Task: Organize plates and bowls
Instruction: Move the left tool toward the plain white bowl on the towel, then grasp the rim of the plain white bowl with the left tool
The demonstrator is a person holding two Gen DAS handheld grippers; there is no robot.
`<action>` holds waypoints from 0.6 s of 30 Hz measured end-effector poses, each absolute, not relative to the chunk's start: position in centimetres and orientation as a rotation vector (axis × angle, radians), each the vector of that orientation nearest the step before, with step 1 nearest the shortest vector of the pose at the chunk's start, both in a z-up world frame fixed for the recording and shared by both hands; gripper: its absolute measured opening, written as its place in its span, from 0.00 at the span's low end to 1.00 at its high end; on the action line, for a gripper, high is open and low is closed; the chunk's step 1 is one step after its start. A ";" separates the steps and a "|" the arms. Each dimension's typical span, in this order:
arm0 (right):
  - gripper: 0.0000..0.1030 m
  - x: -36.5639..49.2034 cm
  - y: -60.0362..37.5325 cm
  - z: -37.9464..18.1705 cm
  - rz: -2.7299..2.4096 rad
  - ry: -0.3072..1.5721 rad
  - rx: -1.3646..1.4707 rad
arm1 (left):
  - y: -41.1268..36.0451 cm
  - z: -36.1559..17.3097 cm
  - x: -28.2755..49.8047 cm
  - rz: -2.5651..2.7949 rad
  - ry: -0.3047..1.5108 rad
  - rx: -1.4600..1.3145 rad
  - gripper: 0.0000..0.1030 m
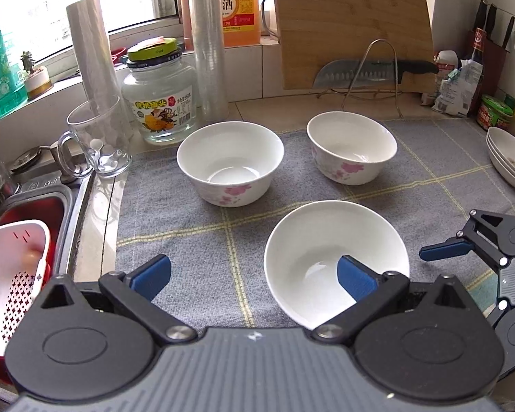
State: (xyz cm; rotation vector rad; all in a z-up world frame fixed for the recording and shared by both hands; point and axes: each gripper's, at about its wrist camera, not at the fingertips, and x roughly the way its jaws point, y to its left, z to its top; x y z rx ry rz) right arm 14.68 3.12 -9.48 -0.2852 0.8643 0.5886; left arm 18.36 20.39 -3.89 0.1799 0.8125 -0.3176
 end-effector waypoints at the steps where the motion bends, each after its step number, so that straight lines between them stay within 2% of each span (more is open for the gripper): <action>1: 1.00 14.8 3.7 -9.6 0.585 0.868 -0.287 | 20.7 -4.1 18.7 -0.331 0.819 0.182 0.99; 18: 1.00 14.3 4.0 -10.6 0.561 0.811 -0.237 | 19.9 -5.6 21.9 -0.508 0.887 0.248 0.98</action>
